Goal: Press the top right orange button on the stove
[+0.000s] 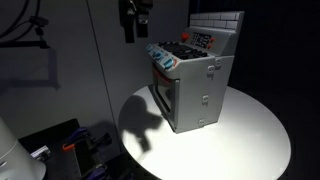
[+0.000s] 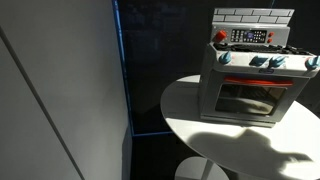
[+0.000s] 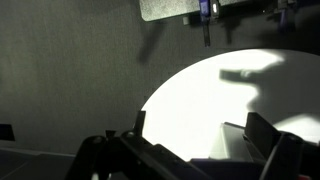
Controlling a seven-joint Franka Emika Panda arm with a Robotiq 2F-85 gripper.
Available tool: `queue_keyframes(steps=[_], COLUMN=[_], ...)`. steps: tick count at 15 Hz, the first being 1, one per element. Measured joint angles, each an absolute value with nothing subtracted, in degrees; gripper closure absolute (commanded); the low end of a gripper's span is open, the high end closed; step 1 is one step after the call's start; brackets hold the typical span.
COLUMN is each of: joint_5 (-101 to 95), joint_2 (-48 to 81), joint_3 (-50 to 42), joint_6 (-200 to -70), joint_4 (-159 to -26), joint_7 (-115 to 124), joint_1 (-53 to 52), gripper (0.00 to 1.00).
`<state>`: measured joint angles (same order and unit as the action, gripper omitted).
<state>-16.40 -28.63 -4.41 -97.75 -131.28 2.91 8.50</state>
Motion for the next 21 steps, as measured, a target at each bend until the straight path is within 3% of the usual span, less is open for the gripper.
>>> queue_keyframes(steps=[6,21], joint_5=[-14.8,-14.7], joint_2=[-25.0,-23.6], joint_3=[-4.5,-4.4], joint_6=[-105.8,-109.4], joint_4=[-129.1,-129.1], joint_7=[9.0,9.9], joint_1=[8.5,8.5], gripper=[0.0,0.0])
